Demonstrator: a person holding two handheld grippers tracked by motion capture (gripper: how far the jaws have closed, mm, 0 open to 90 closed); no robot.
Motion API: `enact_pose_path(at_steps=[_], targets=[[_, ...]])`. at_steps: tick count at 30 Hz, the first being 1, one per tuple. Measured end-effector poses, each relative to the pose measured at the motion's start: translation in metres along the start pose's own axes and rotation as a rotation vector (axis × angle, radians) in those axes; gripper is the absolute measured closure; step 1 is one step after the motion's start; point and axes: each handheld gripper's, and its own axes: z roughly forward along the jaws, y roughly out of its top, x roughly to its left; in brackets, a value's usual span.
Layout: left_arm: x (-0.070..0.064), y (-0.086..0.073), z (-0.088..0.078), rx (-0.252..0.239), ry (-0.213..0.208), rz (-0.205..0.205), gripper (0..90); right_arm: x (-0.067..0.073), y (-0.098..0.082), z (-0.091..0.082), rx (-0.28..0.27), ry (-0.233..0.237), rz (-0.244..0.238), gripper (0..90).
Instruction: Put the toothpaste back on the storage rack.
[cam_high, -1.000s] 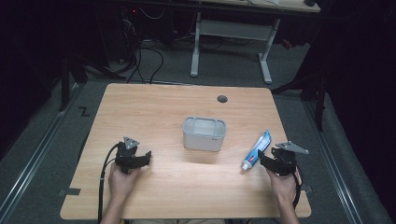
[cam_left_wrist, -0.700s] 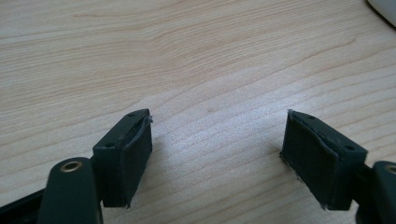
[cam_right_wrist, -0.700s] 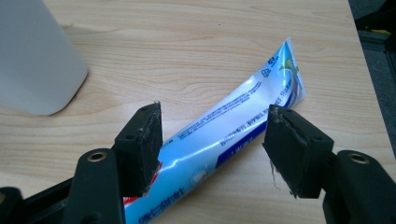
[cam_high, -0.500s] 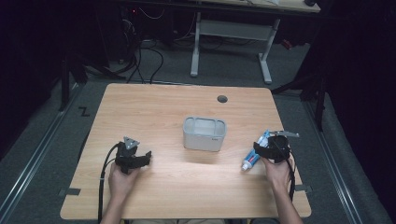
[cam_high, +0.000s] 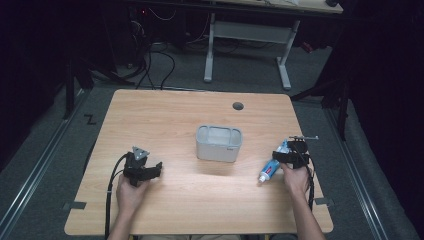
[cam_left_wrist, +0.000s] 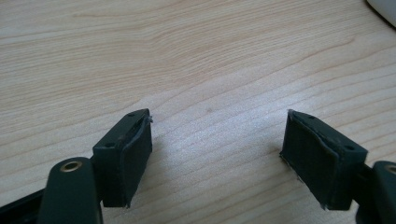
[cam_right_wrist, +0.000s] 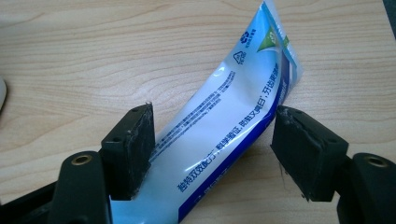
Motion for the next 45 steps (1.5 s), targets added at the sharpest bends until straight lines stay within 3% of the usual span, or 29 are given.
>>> enact_pose_path(at_steps=[6,14,17,21,27,31,42,45], targets=[[0.000,0.000,0.000,0.001,0.000,0.001,24.6,-0.002,0.003,0.003,0.019,0.005,0.020,29.4],[0.000,0.000,0.000,0.001,-0.001,0.001,24.6,0.003,0.008,0.010,0.036,-0.003,0.005,33.4],[0.000,0.000,0.000,0.001,-0.001,0.001,24.6,0.007,0.009,0.014,0.050,0.000,-0.011,37.1],[0.000,0.000,0.000,0.001,-0.001,0.000,24.6,0.020,0.013,0.020,0.081,-0.011,-0.077,45.6],[0.000,0.000,0.000,0.001,-0.001,0.002,24.6,0.024,0.013,0.025,0.100,0.009,-0.084,56.4],[0.000,0.000,0.000,0.000,-0.001,0.000,24.5,0.026,0.013,0.024,0.105,0.028,-0.113,63.6],[0.000,0.000,0.000,0.001,-0.001,0.000,24.5,0.024,0.014,0.019,0.112,0.073,-0.131,69.3],[0.000,0.000,0.000,0.002,-0.001,0.001,24.5,0.024,0.013,0.017,0.113,0.081,-0.156,69.6]])
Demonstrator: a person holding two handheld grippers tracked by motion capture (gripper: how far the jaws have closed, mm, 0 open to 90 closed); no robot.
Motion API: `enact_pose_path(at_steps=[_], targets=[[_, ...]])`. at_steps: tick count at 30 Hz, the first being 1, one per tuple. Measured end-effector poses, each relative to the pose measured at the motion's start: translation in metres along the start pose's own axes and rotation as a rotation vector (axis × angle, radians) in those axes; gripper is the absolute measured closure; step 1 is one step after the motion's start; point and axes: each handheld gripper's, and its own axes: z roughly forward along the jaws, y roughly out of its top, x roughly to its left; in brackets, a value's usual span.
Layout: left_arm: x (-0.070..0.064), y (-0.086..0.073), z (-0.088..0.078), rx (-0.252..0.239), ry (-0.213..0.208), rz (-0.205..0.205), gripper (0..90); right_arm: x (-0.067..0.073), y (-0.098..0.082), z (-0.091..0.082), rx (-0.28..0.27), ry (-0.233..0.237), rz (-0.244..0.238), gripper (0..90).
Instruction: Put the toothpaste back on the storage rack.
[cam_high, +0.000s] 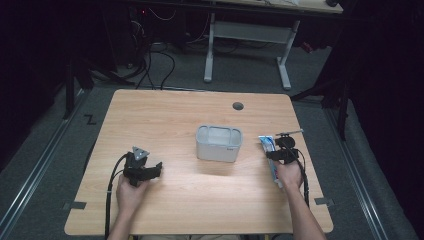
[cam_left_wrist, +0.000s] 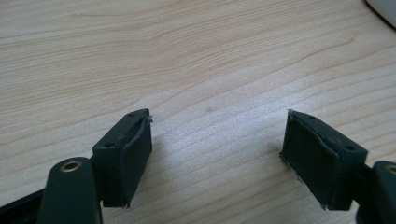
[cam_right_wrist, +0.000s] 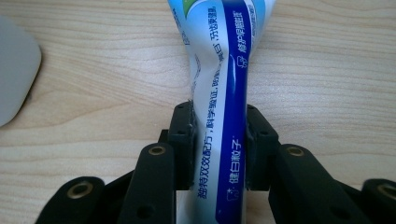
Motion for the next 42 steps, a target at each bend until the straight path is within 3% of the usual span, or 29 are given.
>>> enact_pose_path(at_steps=[4,15,23,30,42], targets=[[0.000,0.000,0.000,0.000,0.000,0.000,24.5,0.001,-0.001,-0.005,-0.025,0.014,-0.027,69.8],[0.000,0.000,0.000,-0.001,0.000,0.000,24.5,0.001,-0.001,-0.026,-0.107,0.071,-0.034,69.7],[0.000,0.000,0.000,-0.001,0.000,0.000,24.5,0.011,0.004,-0.047,-0.171,0.081,-0.088,69.7],[0.000,0.000,0.000,0.000,0.000,0.000,24.5,0.019,0.006,-0.054,-0.189,0.083,-0.123,69.7],[0.000,0.000,0.000,0.001,-0.001,0.000,24.4,0.030,0.008,-0.069,-0.244,0.152,-0.152,69.8]])
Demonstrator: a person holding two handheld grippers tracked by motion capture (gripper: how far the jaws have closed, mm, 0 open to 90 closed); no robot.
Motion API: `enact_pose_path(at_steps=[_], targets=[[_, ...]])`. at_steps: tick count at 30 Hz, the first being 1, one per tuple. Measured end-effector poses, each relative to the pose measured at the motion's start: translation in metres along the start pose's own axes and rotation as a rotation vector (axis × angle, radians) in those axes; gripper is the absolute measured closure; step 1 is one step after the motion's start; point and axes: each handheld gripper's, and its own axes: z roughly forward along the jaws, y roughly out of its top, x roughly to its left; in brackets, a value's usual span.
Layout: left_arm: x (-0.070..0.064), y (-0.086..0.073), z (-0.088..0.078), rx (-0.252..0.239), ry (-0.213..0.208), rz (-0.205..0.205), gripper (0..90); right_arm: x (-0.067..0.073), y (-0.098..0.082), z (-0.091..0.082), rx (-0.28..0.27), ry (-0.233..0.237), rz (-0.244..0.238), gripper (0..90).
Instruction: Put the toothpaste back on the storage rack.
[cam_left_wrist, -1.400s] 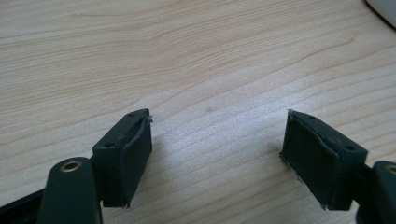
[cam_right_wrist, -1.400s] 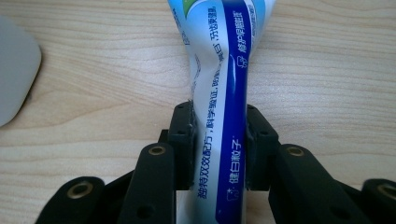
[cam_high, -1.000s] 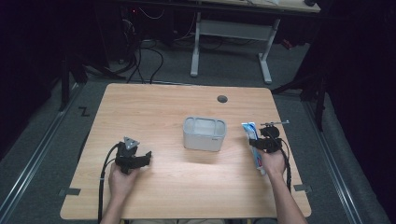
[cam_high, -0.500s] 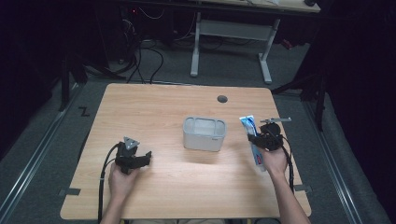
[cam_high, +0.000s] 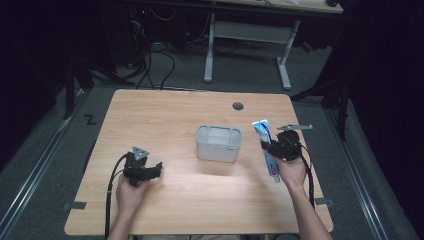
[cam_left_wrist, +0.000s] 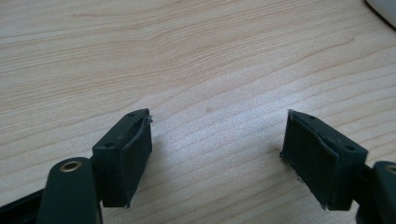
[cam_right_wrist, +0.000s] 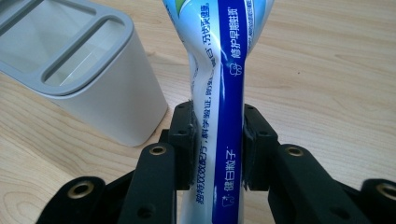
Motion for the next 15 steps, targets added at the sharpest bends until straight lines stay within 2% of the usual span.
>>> enact_pose_path(at_steps=[2,8,12,15], targets=[[0.000,0.000,0.000,-0.001,0.000,0.000,24.3,0.003,0.002,-0.002,-0.004,-0.005,-0.009,69.8],[0.000,0.000,0.000,0.000,-0.001,0.001,24.2,0.016,0.010,-0.009,-0.046,0.022,-0.042,69.9],[0.000,0.000,0.000,-0.001,-0.001,0.001,24.2,0.023,0.018,-0.010,-0.039,0.019,-0.078,70.1],[0.000,0.000,0.000,0.000,-0.001,0.001,24.1,0.025,0.022,-0.011,-0.042,0.026,-0.077,70.2]])
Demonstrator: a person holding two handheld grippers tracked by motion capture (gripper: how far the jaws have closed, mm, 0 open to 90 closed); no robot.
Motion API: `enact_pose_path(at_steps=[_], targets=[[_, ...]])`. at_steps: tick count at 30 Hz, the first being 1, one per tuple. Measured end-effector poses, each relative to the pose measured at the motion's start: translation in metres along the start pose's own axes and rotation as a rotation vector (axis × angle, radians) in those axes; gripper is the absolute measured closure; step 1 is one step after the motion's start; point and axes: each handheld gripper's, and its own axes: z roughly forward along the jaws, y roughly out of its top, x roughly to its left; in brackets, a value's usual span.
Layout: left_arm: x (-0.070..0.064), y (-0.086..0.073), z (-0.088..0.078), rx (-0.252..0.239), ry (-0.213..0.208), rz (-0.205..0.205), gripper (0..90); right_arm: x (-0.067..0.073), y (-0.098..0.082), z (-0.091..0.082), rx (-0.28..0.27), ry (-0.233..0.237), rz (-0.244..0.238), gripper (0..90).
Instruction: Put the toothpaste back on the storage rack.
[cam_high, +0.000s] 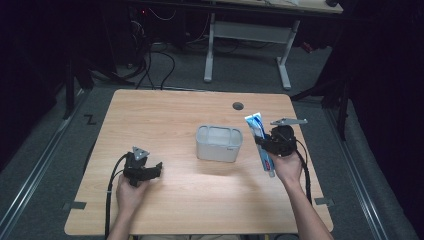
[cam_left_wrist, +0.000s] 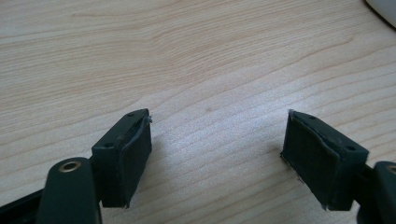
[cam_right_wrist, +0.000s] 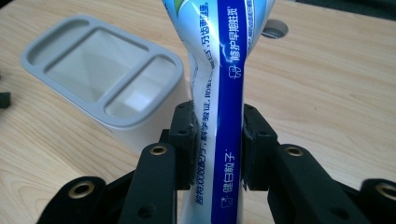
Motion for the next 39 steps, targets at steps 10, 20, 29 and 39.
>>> enact_pose_path(at_steps=[10,20,29,39], targets=[[0.000,0.000,0.000,0.001,0.000,0.000,24.1,0.017,0.024,-0.006,-0.072,0.082,-0.043,70.5],[0.000,0.000,0.000,0.001,0.000,0.001,24.0,0.036,0.049,-0.008,-0.101,0.130,-0.098,71.2],[0.000,0.000,0.000,0.000,0.000,-0.001,24.0,0.046,0.062,-0.006,-0.129,0.176,-0.117,72.1],[0.000,0.000,0.000,0.000,0.000,0.000,24.0,0.053,0.078,0.001,-0.140,0.211,-0.141,71.5]])
